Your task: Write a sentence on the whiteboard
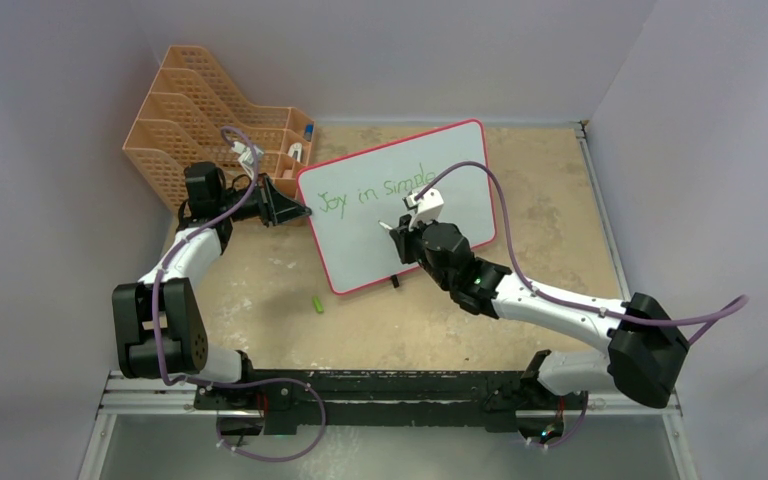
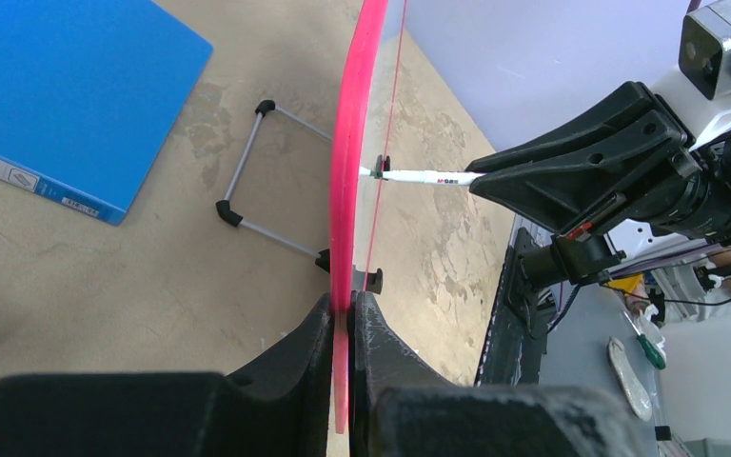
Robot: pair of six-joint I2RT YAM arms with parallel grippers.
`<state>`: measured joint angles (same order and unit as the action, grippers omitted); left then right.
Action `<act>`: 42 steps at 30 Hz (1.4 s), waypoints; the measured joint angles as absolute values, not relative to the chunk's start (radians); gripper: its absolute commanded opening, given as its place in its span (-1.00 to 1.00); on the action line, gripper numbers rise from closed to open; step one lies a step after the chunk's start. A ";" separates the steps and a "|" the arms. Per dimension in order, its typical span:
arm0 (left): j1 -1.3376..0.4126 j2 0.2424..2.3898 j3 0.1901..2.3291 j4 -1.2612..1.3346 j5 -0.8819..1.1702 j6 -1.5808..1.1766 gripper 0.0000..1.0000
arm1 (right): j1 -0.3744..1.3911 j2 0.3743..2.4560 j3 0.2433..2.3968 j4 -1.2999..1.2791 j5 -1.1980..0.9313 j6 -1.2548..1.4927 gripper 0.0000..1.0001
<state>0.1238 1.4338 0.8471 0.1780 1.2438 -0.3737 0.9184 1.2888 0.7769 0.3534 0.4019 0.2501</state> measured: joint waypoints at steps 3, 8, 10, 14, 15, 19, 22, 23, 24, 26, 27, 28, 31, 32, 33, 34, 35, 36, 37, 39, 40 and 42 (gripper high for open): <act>0.124 1.434 0.847 0.178 1.244 -0.374 -1.00 | 0.918 1.289 0.777 0.353 0.402 0.250 -1.00; 0.124 1.434 0.847 0.178 1.244 -0.374 -1.00 | 0.918 1.282 0.777 0.345 0.402 0.249 -1.00; 0.124 1.434 0.847 0.178 1.244 -0.374 -1.00 | 0.918 1.276 0.777 0.340 0.402 0.247 -1.00; 0.124 1.434 0.847 0.178 1.244 -0.374 -1.00 | 0.918 1.251 0.777 0.334 0.401 0.244 -1.00; 0.124 1.434 0.847 0.178 1.244 -0.374 -1.00 | 0.918 1.243 0.777 0.334 0.401 0.244 -1.00; 0.124 1.434 0.849 0.177 1.244 -0.374 -1.00 | 0.918 1.233 0.777 0.333 0.396 0.242 -1.00; 0.124 1.434 0.849 0.176 1.244 -0.374 -1.00 | 0.918 1.235 0.777 0.330 0.389 0.242 -1.00; 0.124 1.434 0.849 0.176 1.244 -0.374 -1.00 | 0.918 1.237 0.777 0.329 0.382 0.242 -1.00; 0.124 1.434 0.849 0.176 1.244 -0.374 -1.00 | 0.918 1.238 0.777 0.327 0.379 0.242 -1.00; 0.124 1.434 0.849 0.175 1.244 -0.374 -1.00 | 0.918 1.239 0.777 0.327 0.374 0.242 -1.00; 0.124 1.434 0.849 0.175 1.244 -0.374 -1.00 | 0.918 1.239 0.777 0.327 0.374 0.242 -1.00; 0.124 1.434 0.849 0.175 1.244 -0.374 -1.00 | 0.918 1.239 0.777 0.327 0.373 0.242 -1.00; 0.124 1.434 0.849 0.175 1.244 -0.374 -1.00 | 0.918 1.242 0.777 0.327 0.373 0.242 -1.00; 0.124 1.434 0.849 0.175 1.244 -0.374 -1.00 | 0.918 1.245 0.777 0.326 0.373 0.242 -1.00; 0.124 1.434 0.849 0.175 1.244 -0.374 -1.00 | 0.918 1.247 0.777 0.326 0.373 0.242 -1.00; 0.124 1.434 0.849 0.175 1.244 -0.374 -1.00 | 0.918 1.250 0.777 0.325 0.373 0.242 -1.00; 0.124 1.434 0.849 0.175 1.244 -0.374 -1.00 | 0.918 1.253 0.777 0.323 0.373 0.242 -1.00; 0.124 1.434 0.849 0.175 1.244 -0.374 -1.00 | 0.918 1.257 0.777 0.319 0.373 0.242 -1.00; 0.124 1.434 0.849 0.175 1.244 -0.374 -1.00 | 0.918 1.258 0.777 0.316 0.373 0.242 -1.00; 0.124 1.434 0.849 0.175 1.244 -0.374 -1.00 | 0.918 1.259 0.777 0.308 0.373 0.242 -1.00; 0.124 1.434 0.849 0.175 1.244 -0.374 -1.00 | 0.918 1.259 0.777 0.305 0.374 0.242 -1.00; 0.124 1.434 0.849 0.175 1.244 -0.374 -1.00 | 0.918 1.259 0.777 0.302 0.374 0.242 -1.00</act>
<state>0.1238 1.4338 0.8490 0.1749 1.2442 -0.3737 0.9180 1.2594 0.7769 0.3023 0.3740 0.2417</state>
